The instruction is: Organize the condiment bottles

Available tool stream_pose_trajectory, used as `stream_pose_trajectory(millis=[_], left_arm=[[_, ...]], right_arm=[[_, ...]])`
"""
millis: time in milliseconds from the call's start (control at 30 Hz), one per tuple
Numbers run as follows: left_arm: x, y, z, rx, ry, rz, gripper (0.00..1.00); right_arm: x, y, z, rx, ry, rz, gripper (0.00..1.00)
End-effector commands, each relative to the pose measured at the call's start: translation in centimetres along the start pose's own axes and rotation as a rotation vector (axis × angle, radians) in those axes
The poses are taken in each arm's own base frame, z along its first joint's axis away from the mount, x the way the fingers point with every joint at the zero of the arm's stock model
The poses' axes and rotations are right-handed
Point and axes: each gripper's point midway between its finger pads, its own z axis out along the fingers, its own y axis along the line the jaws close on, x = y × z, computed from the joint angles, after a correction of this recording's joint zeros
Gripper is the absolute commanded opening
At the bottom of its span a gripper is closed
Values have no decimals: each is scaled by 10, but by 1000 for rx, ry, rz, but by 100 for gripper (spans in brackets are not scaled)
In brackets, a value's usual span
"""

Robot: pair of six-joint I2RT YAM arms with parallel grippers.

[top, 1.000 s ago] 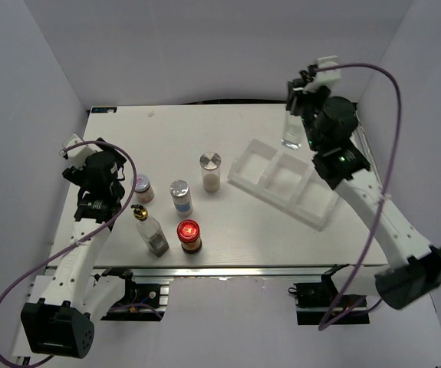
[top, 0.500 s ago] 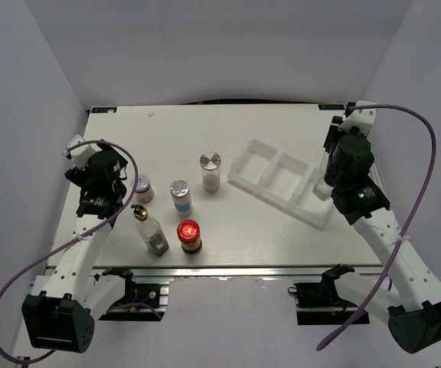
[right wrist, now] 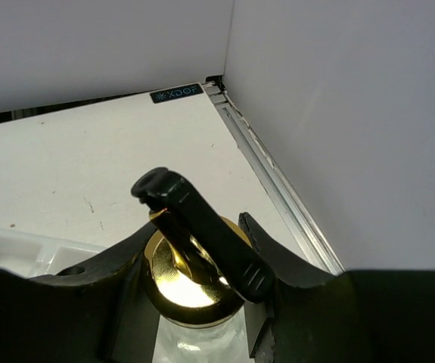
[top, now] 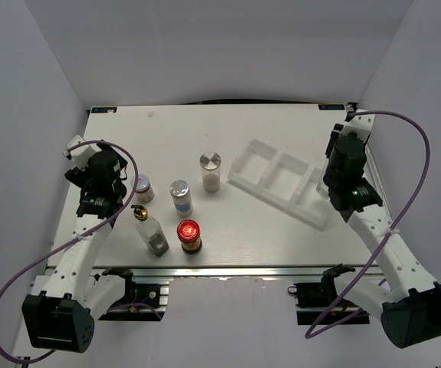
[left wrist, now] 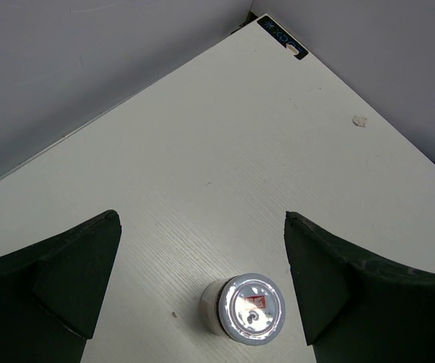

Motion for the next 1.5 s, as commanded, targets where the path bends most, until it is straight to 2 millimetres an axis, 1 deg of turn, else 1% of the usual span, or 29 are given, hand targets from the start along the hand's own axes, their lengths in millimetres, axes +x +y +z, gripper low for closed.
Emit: stream_pose_trajectory(millis=[0, 33, 67, 100, 133, 200, 233, 367, 467, 500, 567, 600, 633, 667, 700, 733, 767, 800, 867, 900, 1033, 1100, 1133, 1167, 1267, 1300, 1367, 1400, 1467], left_arm=[[-11, 0, -2, -10, -22, -21, 98], [-11, 0, -2, -9, -21, -21, 98], [-11, 0, -2, -8, -23, -21, 98], [-11, 0, -2, -6, -22, -21, 98], [-11, 0, -2, -6, -23, -21, 98], [-11, 0, -1, -8, -23, -20, 98], [-10, -1, -1, -4, -21, -17, 98], [-10, -2, -1, 6, -22, -20, 98], [-8, -4, -1, 14, -16, -13, 98], [-9, -4, 0, 12, -17, -14, 98], [-9, -4, -1, 13, -17, -12, 98], [-8, -4, -1, 16, -16, -11, 98], [-9, -5, -1, 19, -17, -12, 98], [-9, -5, -1, 19, -17, -10, 98], [-9, -4, -1, 21, -18, -11, 98], [-9, -5, -1, 23, -19, -12, 98], [-8, -5, -1, 23, -16, -8, 98], [-9, -5, -1, 26, -18, -10, 98], [-8, -6, -1, 27, -16, -4, 98], [-8, -6, -1, 27, -16, -3, 98], [-8, -5, -1, 22, -18, -3, 98], [-9, -5, -1, 24, -20, -5, 98], [-9, -5, -1, 24, -21, -5, 98], [-9, -4, -1, 23, -22, -6, 98], [-9, -4, -1, 22, -20, -6, 98], [-9, -4, -1, 22, -20, -6, 98], [-9, -4, -1, 21, -21, -10, 98], [-9, -4, -1, 21, -21, -10, 98], [-9, -5, -1, 24, -21, -9, 98]], right_arm=[[-39, 0, -1, -11, -131, 149, 0], [-42, 1, -1, -26, -140, 154, 0], [-38, 3, -1, -46, -135, 146, 0], [-34, 11, 0, -106, -135, 121, 0], [-34, 14, -1, -141, -140, 120, 0], [-31, 20, 1, -209, -154, 51, 0], [-24, 20, 2, -215, -148, 28, 0], [-14, 23, 14, -292, -143, -59, 0], [-4, 34, 21, -424, -159, -106, 0], [-7, 42, 18, -524, -192, -118, 0], [0, 51, 18, -623, -201, -162, 0], [1, 52, 16, -689, -213, -177, 0], [5, 53, 18, -709, -204, -181, 0], [3, 52, 20, -728, -210, -202, 0], [11, 52, 22, -763, -180, -204, 0], [12, 52, 23, -781, -174, -207, 0], [11, 46, 27, -779, -176, -214, 0], [17, 48, 30, -804, -162, -209, 0], [20, 47, 30, -845, -165, -208, 0], [24, 48, 33, -850, -154, -199, 0], [28, 47, 36, -852, -163, -202, 0], [20, 44, 36, -825, -203, -206, 0], [24, 43, 36, -814, -201, -200, 0], [17, 41, 36, -797, -239, -202, 0], [10, 22, 47, -654, -240, -163, 0], [7, 18, 49, -631, -245, -160, 0], [10, 12, 51, -588, -240, -144, 0], [4, 10, 50, -571, -272, -137, 0], [7, 5, 51, -543, -271, -123, 0]])
